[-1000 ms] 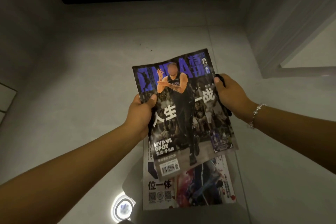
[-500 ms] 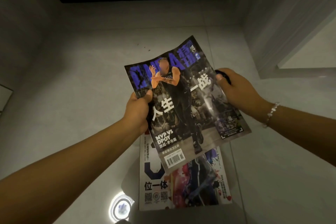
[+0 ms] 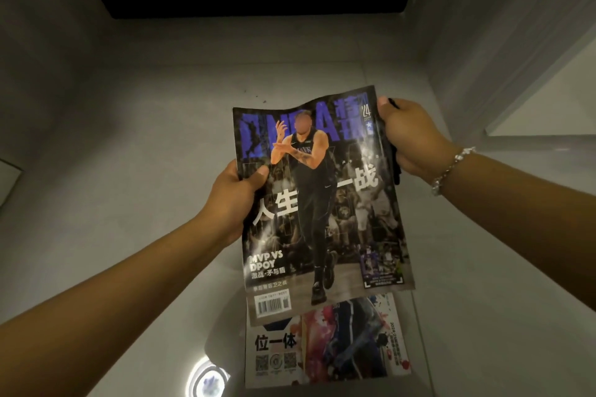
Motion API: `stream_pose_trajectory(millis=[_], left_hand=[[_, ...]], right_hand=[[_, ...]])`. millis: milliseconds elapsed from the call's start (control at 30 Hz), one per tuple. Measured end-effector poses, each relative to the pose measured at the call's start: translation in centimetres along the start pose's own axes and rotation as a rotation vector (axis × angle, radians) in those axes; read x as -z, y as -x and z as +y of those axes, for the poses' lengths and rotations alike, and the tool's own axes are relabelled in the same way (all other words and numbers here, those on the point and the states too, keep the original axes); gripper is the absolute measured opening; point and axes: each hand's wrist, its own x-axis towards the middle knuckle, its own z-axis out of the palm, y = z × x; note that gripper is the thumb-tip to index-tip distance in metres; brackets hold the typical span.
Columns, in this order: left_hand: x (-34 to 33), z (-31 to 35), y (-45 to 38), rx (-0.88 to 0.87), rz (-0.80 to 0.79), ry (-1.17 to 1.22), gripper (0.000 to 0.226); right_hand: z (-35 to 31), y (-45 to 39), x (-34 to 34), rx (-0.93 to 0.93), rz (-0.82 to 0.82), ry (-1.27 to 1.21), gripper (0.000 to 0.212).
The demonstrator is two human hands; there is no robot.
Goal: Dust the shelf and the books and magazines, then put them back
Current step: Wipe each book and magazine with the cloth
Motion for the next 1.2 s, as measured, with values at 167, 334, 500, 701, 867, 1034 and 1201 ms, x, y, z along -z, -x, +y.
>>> stream_pose_trajectory(millis=[167,334,500,701,867,1034,1201], left_hand=[[0.7,0.4,0.1,-0.004,0.004,-0.068,0.014],[0.6,0.0,0.4,0.005,0.055,-0.068,0.011],[0.4,-1.1,0.9,0.056,0.116,0.034,0.015],[0.1,-1.1,0.7,0.100,0.199,0.102,0.010],[0.3,-1.6,0.2,0.108,0.268,0.090,0.007],[0.9,-2.4,-0.4,0.116,0.330,0.070,0.007],[1.8,-2.6,-0.5,0.084,0.362,0.031,0.005]], right_hand=[[-0.5,-0.4,-0.7,-0.051,-0.020,-0.159,0.033],[0.3,-0.2,-1.5,-0.056,0.017,-0.119,0.031],[2.1,1.0,-1.8,-0.049,-0.010,0.060,0.032],[4.7,3.5,-0.8,0.004,-0.080,0.432,0.036],[6.1,6.0,0.7,0.024,-0.193,0.612,0.039],[7.0,7.4,1.5,0.018,-0.275,0.708,0.038],[7.9,9.1,2.3,-0.018,-0.375,0.785,0.034]])
